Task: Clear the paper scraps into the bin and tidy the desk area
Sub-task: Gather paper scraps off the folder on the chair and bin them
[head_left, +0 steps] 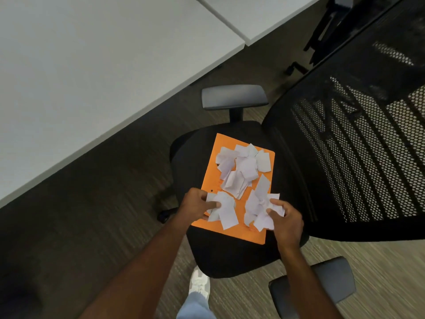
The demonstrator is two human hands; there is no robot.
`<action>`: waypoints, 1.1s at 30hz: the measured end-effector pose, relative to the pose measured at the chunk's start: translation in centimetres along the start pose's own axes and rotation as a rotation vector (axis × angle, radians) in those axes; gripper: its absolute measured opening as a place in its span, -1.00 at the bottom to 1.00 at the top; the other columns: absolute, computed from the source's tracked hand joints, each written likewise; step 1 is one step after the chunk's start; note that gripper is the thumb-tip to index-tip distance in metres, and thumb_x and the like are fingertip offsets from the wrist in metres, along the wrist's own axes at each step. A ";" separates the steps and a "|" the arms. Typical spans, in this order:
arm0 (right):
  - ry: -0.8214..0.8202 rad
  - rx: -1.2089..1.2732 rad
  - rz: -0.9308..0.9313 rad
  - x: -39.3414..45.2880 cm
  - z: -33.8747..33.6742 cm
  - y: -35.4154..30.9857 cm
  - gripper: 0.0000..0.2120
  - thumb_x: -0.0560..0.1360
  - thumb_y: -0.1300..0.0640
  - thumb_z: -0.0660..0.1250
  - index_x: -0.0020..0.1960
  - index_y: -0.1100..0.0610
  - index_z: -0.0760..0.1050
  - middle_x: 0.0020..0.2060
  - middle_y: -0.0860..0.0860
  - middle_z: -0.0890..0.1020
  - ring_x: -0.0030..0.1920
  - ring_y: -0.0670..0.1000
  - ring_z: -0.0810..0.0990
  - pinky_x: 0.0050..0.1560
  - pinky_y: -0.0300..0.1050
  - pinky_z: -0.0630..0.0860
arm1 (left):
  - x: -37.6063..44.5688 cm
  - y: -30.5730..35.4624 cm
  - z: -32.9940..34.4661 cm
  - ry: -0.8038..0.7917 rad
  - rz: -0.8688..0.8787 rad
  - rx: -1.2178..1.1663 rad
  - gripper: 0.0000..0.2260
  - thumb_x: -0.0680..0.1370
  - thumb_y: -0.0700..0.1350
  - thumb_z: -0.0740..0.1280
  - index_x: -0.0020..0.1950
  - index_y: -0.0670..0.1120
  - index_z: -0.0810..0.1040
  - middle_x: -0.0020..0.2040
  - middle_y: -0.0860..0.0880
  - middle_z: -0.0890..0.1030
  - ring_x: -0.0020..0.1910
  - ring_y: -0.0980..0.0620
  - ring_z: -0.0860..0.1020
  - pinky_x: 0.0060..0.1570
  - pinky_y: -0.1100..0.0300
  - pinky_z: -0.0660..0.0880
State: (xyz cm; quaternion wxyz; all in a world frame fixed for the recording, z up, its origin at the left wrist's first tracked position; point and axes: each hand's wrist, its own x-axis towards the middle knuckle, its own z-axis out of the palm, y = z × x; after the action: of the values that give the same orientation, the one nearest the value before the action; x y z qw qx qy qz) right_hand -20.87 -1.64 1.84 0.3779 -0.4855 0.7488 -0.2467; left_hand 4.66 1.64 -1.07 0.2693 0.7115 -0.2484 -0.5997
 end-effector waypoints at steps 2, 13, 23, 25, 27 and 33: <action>0.000 -0.012 -0.008 -0.6 -0.7 -0.1 -0.76 0.47 0.25 0.48 0.12 0.08 0.66 -0.01 0.05 0.70 -0.05 0.01 0.63 -0.23 -0.22 0.49 | -0.8 0.6 -0.6 0.024 0.019 -0.051 -0.86 0.43 -0.18 0.57 -0.18 -0.02 0.64 -0.20 0.06 0.69 -0.31 0.18 0.68 -0.43 0.19 0.61; -0.037 0.058 -0.123 -3.5 -2.7 -4.4 -0.74 0.47 0.26 0.48 0.11 0.01 0.67 -0.05 -0.08 0.70 -0.02 -0.04 0.67 -0.08 -0.01 0.65 | -5.3 3.8 -3.4 0.036 0.080 -0.173 -0.87 0.44 -0.20 0.55 -0.06 -0.12 0.66 -0.08 -0.07 0.72 -0.14 0.02 0.71 -0.29 0.10 0.67; -0.162 0.082 -0.259 -6.6 -0.5 -8.4 -0.76 0.49 0.24 0.48 0.07 -0.06 0.67 0.02 -0.05 0.70 -0.01 -0.05 0.68 -0.15 -0.11 0.64 | -8.2 3.7 -6.3 0.170 0.157 -0.342 -0.87 0.45 -0.25 0.54 -0.16 -0.07 0.63 -0.23 0.04 0.70 -0.34 0.18 0.69 -0.43 0.22 0.60; -0.196 0.069 -0.300 -7.2 0.3 -9.1 -0.75 0.48 0.25 0.47 0.06 -0.05 0.68 0.02 -0.06 0.70 0.00 -0.06 0.67 -0.14 -0.16 0.61 | -8.9 3.1 -7.1 0.208 0.173 -0.369 -0.87 0.46 -0.24 0.53 -0.17 -0.06 0.63 -0.27 0.07 0.70 -0.33 0.15 0.70 -0.43 0.21 0.61; -0.236 0.021 -0.342 -8.1 1.6 -9.8 -0.77 0.48 0.24 0.47 0.08 0.00 0.68 0.03 -0.10 0.68 0.04 -0.04 0.63 -0.04 -0.10 0.58 | -9.7 1.8 -8.4 0.271 0.165 -0.414 -0.89 0.46 -0.23 0.53 -0.16 -0.08 0.64 -0.24 0.00 0.71 -0.29 0.08 0.70 -0.39 0.16 0.64; -0.346 -0.100 -0.523 -12.8 7.9 -12.4 -0.81 0.51 0.24 0.45 0.07 0.01 0.66 0.07 -0.12 0.61 0.07 -0.10 0.52 0.04 -0.34 0.40 | -13.3 -4.1 -14.5 0.504 0.119 -0.543 -0.88 0.43 -0.25 0.55 -0.12 -0.16 0.64 -0.13 -0.15 0.71 -0.22 -0.02 0.70 -0.26 0.00 0.69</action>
State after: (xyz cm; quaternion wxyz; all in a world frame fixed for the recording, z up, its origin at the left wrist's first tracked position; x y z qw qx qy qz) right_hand -4.63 5.00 10.49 0.3988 -0.7143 0.5345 -0.2121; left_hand 16.98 14.82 7.66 0.5353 0.7237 -0.0470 -0.4329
